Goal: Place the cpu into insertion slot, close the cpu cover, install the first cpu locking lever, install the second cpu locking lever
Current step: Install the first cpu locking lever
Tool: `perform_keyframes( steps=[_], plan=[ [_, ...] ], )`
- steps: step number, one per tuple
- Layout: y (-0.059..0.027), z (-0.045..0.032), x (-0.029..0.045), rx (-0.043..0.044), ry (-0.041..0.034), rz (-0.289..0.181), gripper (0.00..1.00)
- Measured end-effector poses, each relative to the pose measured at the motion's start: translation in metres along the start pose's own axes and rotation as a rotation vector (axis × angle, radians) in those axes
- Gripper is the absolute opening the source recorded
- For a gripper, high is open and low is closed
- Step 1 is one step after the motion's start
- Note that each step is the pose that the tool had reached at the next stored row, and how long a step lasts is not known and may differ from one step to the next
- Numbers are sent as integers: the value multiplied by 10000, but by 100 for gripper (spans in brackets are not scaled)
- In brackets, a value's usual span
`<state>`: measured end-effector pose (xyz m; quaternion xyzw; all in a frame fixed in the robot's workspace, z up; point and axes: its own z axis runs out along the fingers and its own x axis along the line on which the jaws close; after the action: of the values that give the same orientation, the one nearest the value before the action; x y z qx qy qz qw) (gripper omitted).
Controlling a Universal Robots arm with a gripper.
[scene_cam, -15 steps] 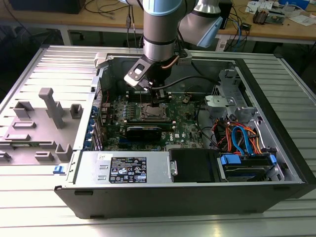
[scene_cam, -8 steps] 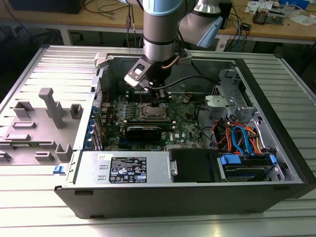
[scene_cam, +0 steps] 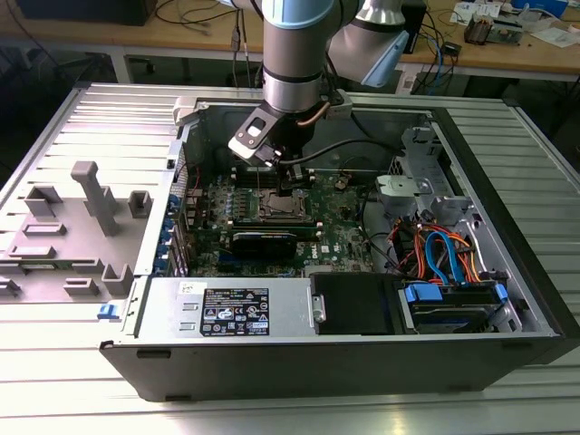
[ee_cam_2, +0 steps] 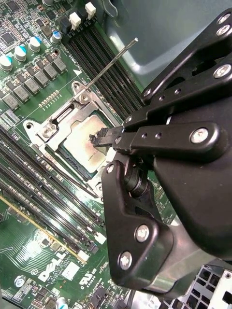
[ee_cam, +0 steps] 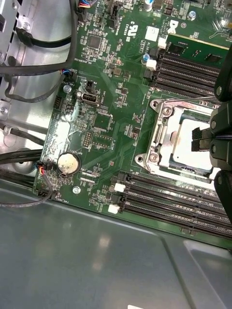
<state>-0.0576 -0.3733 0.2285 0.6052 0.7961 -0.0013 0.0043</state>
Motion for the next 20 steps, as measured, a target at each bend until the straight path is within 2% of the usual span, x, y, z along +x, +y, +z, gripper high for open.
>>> perform_keyframes(
  steps=[20],
  plan=[
    [0, 0, 0, -1, 0, -167, 11]
  ],
)
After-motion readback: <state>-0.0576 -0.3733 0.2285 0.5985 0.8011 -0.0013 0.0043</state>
